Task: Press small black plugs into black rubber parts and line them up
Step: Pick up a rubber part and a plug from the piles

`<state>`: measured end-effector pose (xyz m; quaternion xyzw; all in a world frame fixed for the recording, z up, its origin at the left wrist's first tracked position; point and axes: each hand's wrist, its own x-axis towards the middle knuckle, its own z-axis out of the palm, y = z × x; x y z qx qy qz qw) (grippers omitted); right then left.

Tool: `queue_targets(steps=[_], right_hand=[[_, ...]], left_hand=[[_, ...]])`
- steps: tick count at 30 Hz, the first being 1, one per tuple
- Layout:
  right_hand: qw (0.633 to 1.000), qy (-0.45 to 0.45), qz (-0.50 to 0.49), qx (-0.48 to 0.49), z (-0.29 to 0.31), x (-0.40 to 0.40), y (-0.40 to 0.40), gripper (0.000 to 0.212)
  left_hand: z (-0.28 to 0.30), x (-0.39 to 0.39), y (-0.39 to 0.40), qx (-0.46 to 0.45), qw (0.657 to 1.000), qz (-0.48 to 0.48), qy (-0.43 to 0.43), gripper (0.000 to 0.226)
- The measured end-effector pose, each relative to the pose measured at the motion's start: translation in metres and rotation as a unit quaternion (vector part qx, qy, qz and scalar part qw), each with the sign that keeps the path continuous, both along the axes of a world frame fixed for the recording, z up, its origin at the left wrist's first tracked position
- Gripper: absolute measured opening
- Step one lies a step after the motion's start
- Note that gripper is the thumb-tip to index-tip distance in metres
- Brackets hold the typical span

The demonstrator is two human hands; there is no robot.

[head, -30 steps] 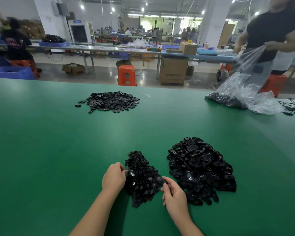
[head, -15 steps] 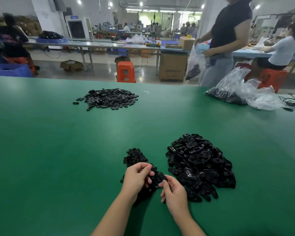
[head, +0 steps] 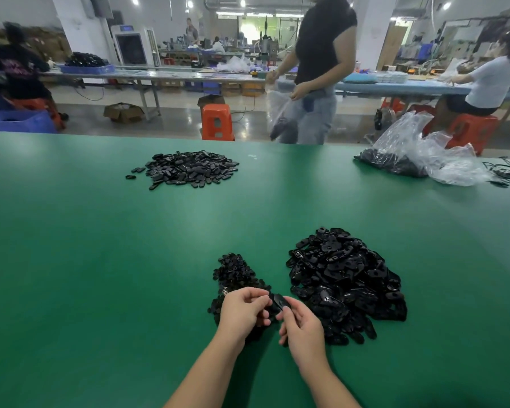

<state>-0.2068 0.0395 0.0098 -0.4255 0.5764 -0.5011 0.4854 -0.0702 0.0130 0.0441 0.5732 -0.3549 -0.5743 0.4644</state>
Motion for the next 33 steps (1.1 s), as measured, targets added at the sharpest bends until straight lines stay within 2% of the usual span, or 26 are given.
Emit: queue_targets(steps=[9,15,28,33], right_hand=[[1.0,-0.003,0.001,0.001,0.001,-0.001,0.0,0.026],[1.0,0.012,0.019,-0.005,0.002,-0.002,0.002,0.006],[1.0,0.025,0.009,0.011,0.004,-0.004,0.001,0.024],[0.999,0.016,0.026,0.025,0.004,-0.006,0.0,0.024]], left_hand=[[-0.001,-0.006,-0.002,0.016,1.0,0.007,-0.005,0.006],[0.001,-0.011,-0.002,0.005,1.0,0.001,-0.019,0.006],[0.003,-0.011,0.001,-0.016,0.998,-0.03,-0.049,0.009],[0.005,-0.014,0.002,-0.033,0.995,-0.052,-0.077,0.007]])
